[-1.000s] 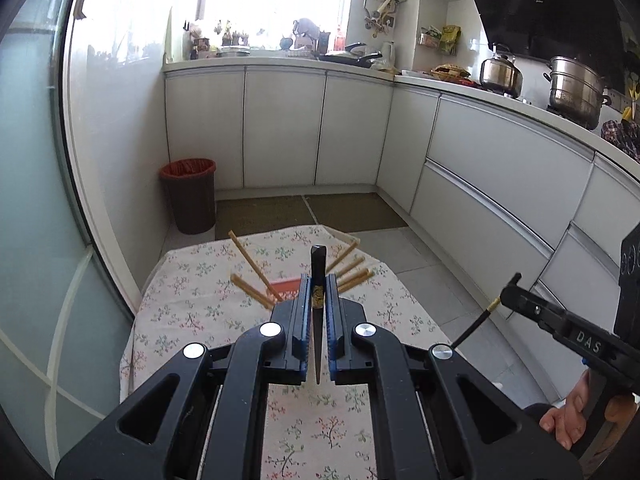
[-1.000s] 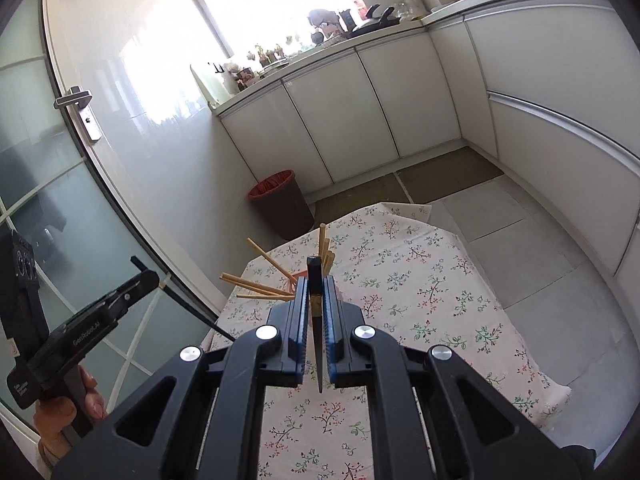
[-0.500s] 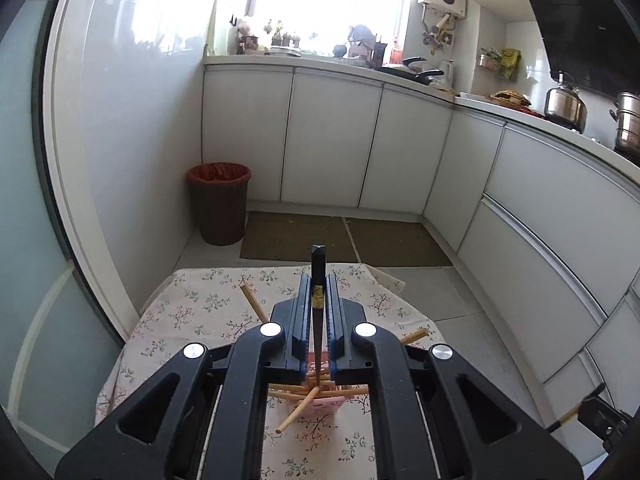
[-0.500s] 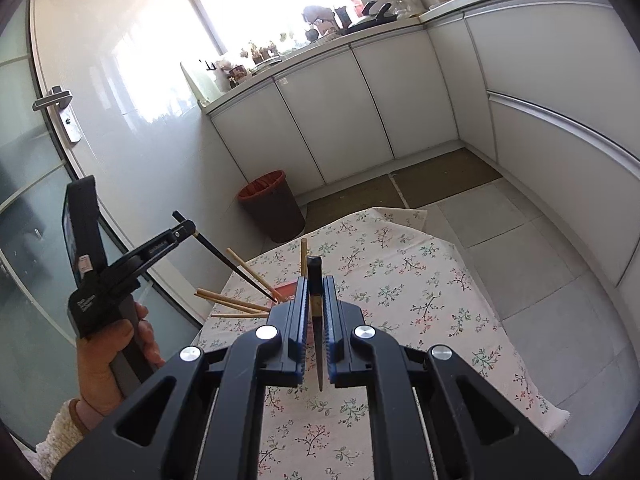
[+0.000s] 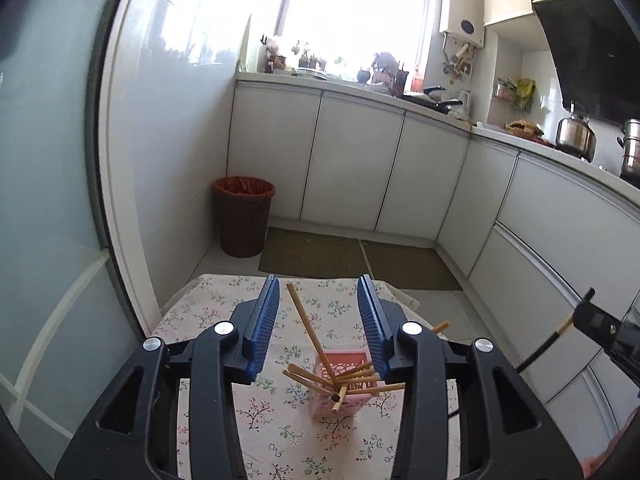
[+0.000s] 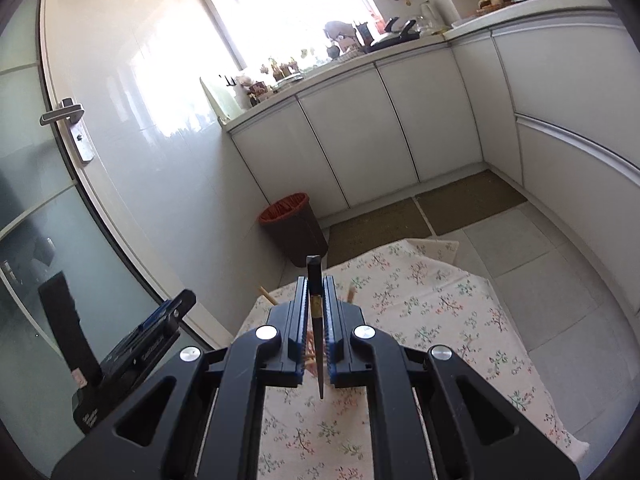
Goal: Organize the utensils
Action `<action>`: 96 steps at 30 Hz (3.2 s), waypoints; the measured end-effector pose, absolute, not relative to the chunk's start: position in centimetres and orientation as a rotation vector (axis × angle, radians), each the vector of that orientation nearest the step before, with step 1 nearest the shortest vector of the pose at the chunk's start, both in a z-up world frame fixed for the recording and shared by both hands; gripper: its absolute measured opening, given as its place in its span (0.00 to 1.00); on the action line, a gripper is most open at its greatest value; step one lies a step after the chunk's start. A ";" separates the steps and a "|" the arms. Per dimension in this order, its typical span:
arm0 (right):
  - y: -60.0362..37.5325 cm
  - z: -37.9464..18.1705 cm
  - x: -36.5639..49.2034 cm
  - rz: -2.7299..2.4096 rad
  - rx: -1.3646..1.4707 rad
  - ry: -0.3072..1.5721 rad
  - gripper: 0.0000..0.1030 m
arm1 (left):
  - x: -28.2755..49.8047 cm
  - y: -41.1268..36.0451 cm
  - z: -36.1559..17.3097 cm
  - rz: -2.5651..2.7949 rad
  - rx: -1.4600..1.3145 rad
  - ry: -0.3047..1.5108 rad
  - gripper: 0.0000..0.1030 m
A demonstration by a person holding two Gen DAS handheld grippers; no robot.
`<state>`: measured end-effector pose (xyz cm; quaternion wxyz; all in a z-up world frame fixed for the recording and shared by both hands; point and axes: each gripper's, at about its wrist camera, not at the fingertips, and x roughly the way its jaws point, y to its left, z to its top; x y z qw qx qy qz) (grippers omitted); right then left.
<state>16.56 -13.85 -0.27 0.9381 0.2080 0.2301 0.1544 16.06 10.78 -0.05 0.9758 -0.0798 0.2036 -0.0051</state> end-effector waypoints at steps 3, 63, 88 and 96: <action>-12.4 1.4 18.1 0.327 0.420 0.434 0.07 | 14.6 12.0 1.1 0.004 -0.174 0.364 0.40; -14.8 3.3 3.1 -0.077 0.201 0.376 0.94 | -0.9 7.1 7.3 0.108 -0.091 0.262 0.93; -14.9 3.5 1.6 -0.092 0.209 0.357 0.94 | -1.1 6.5 7.4 0.101 -0.075 0.308 0.93; -14.9 3.4 1.9 -0.088 0.211 0.370 0.94 | -0.7 6.3 7.0 0.095 -0.062 0.326 0.93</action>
